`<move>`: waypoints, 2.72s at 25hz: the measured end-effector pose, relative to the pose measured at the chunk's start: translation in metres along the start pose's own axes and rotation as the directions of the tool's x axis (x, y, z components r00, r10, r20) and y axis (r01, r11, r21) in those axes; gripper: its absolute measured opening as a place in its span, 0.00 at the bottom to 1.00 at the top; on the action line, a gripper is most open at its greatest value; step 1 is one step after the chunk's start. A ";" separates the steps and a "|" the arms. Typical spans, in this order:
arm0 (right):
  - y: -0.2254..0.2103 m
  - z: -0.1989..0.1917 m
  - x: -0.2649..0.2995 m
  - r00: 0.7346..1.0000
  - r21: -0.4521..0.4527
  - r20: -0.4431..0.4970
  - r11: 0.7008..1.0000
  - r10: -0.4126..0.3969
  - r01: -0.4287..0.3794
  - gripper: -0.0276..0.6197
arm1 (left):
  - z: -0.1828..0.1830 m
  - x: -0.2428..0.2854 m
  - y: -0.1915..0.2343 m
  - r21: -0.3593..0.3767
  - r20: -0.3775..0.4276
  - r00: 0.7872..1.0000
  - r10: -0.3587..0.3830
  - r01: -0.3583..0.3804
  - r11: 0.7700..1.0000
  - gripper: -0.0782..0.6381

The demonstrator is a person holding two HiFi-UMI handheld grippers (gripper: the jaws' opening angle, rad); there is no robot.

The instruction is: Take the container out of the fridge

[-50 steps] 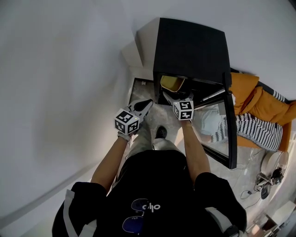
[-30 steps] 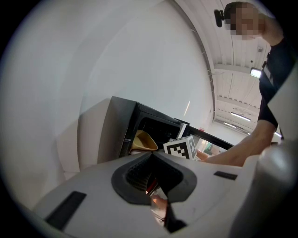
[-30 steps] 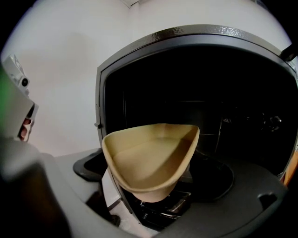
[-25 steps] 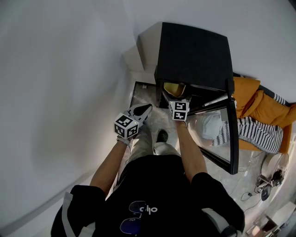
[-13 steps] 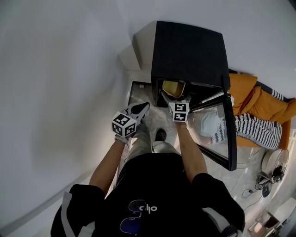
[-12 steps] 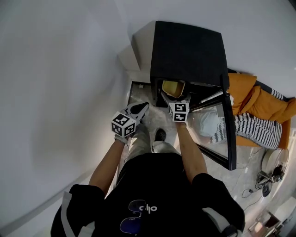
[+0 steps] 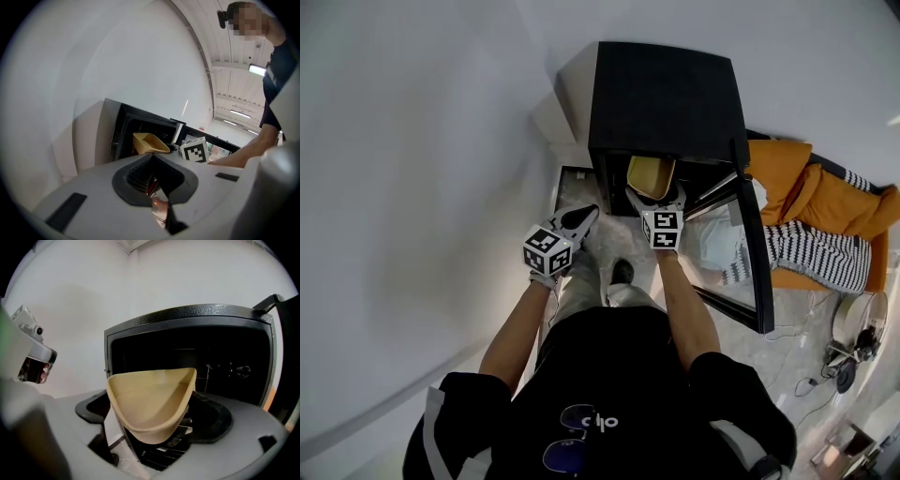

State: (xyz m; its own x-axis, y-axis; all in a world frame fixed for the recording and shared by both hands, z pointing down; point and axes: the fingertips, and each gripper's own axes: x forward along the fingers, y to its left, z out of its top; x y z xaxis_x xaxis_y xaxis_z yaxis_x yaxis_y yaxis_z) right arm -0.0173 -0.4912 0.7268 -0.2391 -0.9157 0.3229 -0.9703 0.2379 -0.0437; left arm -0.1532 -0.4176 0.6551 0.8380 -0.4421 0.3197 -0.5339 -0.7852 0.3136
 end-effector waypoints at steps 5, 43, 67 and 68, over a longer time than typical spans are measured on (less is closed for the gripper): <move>-0.004 0.005 -0.023 1.000 0.007 0.011 1.000 0.006 -0.006 0.87 | 0.003 -0.004 -0.014 0.006 -0.001 1.000 0.010 -0.010 1.000 0.11; 0.068 0.050 -0.288 0.979 -0.030 0.202 0.999 -0.008 0.014 0.87 | -0.022 -0.141 -0.164 0.082 0.129 0.991 -0.025 0.015 0.997 0.11; 0.041 0.051 -0.375 0.944 -0.140 0.177 0.957 0.278 -0.255 0.86 | -0.012 -0.129 -0.269 0.031 0.219 0.958 0.184 -0.196 0.980 0.11; 0.043 0.049 -0.377 0.940 -0.143 0.173 0.952 0.293 -0.270 0.86 | -0.015 -0.130 -0.272 0.028 0.219 0.956 0.197 -0.208 0.978 0.11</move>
State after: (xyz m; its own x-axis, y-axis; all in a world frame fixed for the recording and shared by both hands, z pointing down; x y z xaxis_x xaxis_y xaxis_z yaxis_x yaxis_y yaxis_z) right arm 0.0292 -0.1514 0.5568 -0.5157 -0.8473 0.1273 -0.8538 0.5206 0.0067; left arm -0.1187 -0.1404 0.5415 0.7204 -0.6721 0.1713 -0.6931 -0.6879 0.2155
